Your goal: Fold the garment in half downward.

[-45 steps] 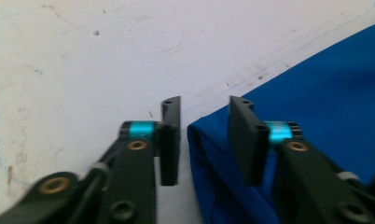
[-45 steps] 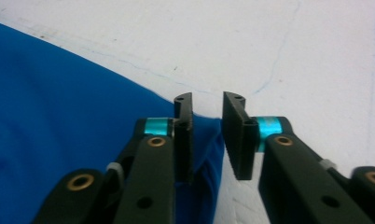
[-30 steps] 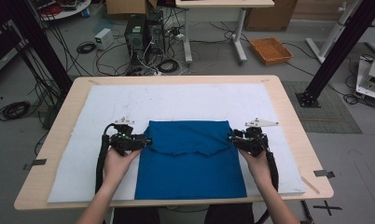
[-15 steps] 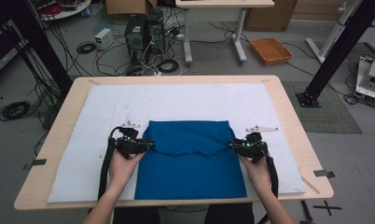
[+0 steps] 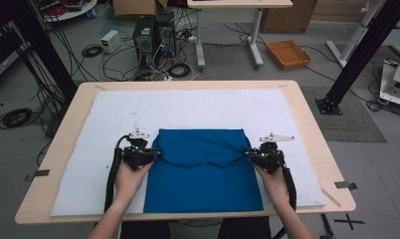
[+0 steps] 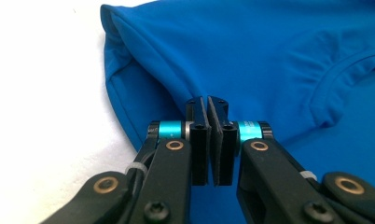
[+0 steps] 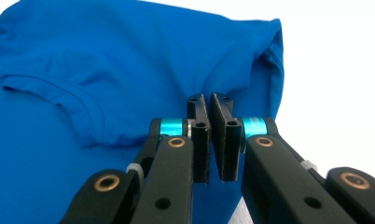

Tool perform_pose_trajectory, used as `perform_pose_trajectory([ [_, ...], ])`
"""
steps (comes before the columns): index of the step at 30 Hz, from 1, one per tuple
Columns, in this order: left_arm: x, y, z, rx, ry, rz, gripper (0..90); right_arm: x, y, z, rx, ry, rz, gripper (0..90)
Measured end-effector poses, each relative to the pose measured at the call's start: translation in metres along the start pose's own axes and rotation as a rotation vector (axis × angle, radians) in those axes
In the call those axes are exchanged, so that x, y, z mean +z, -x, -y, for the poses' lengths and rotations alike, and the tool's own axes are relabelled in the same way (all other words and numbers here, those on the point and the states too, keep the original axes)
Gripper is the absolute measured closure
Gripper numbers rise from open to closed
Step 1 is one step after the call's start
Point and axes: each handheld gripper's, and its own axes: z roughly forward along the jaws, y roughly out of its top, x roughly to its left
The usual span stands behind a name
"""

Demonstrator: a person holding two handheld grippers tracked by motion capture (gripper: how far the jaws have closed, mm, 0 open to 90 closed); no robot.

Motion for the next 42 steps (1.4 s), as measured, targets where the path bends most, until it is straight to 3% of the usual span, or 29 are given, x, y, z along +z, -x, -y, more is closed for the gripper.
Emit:
perform_pose_trajectory([
  [11,-0.035,0.011,0.001,0.025,0.04,0.081,87.6,-0.028,-0.011,0.001,-0.03,0.031,-0.04,86.5],
  [19,-0.064,0.031,0.02,0.039,0.035,0.17,87.6,-0.058,-0.027,0.019,-0.057,0.036,-0.085,86.4],
  [25,-0.077,0.042,0.035,0.027,0.017,0.228,87.6,-0.077,-0.042,0.036,-0.072,0.036,-0.114,86.4],
  [33,-0.091,0.05,0.054,0.028,-0.004,0.26,87.6,-0.094,-0.053,0.054,-0.085,0.033,-0.134,86.3],
  [42,-0.085,0.05,0.072,0.035,-0.045,0.229,87.5,-0.093,-0.055,0.071,-0.099,-0.001,-0.124,86.1],
])
